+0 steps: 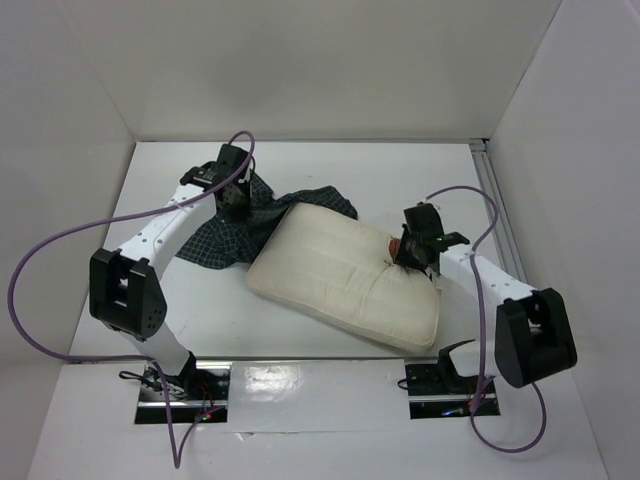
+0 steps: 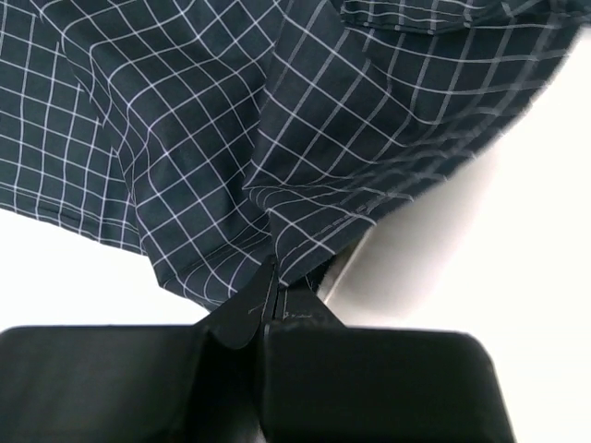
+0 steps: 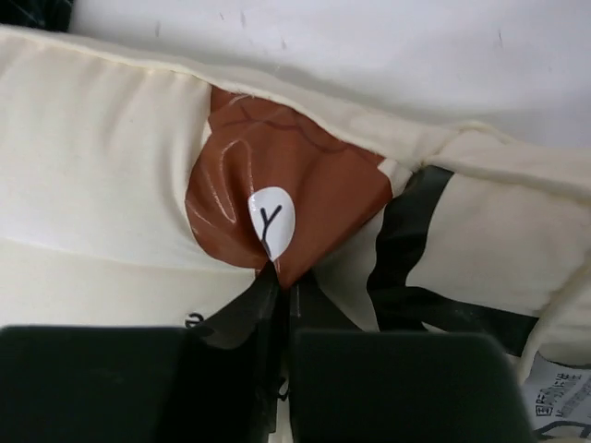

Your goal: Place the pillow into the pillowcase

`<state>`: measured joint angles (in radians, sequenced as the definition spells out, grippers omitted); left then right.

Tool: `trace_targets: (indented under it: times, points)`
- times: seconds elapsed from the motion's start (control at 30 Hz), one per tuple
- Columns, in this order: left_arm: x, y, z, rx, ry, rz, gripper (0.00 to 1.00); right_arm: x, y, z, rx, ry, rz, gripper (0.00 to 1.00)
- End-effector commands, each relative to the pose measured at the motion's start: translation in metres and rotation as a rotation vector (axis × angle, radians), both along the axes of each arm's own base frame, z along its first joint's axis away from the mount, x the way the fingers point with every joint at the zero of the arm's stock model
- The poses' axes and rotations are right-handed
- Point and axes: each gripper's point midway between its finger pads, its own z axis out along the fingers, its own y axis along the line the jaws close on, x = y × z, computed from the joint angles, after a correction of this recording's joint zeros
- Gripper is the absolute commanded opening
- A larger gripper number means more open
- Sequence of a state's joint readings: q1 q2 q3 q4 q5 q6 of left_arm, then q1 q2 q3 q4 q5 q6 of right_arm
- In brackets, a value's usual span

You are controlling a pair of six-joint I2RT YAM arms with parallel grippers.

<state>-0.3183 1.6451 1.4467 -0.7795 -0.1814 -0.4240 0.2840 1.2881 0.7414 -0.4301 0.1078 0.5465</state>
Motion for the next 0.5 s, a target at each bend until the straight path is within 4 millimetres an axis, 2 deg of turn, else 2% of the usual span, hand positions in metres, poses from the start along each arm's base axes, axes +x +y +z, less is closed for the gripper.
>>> trace_targets:
  times: [0.0,0.07,0.1,0.13,0.2,0.23,0.27,0.3,0.4,0.43,0.47]
  points:
    - [0.013,-0.001,0.024,-0.013,-0.068,0.009,0.0,0.023,0.019,-0.005,0.001,-0.047,0.025,0.0]
    - [0.012,0.004,0.023,0.007,-0.065,0.02,0.0,0.026,0.012,0.024,-0.058,-0.116,0.005,0.0]
    - [0.014,0.005,0.027,0.013,-0.077,0.026,0.0,0.035,0.01,0.067,-0.061,-0.229,-0.005,0.0]
    - [0.016,0.006,0.031,0.02,-0.089,0.033,0.0,0.035,0.013,0.088,-0.059,-0.277,0.005,0.0]
    - [0.015,0.012,0.03,0.031,-0.082,0.046,0.0,0.026,0.009,0.12,-0.092,-0.304,0.031,0.0]
    - [0.015,0.012,0.032,0.032,-0.08,0.046,0.0,0.02,0.01,0.15,-0.097,-0.332,0.048,0.0]
    - [0.014,0.01,0.032,0.022,-0.077,0.04,0.0,0.018,0.007,0.159,-0.116,-0.333,0.047,0.0]
    - [0.012,0.011,0.033,0.021,-0.078,0.04,0.0,0.019,0.006,0.182,-0.13,-0.369,0.045,0.0]
    - [0.006,0.008,0.024,0.007,-0.05,0.026,0.0,0.022,0.006,0.192,-0.158,-0.375,0.074,0.0]
    - [0.006,0.008,0.024,0.007,-0.05,0.026,0.0,0.029,0.008,0.189,-0.194,-0.378,0.124,0.0]
    - [0.006,0.006,0.024,-0.004,-0.046,0.019,0.0,0.042,0.013,0.199,-0.196,-0.43,0.136,0.0]
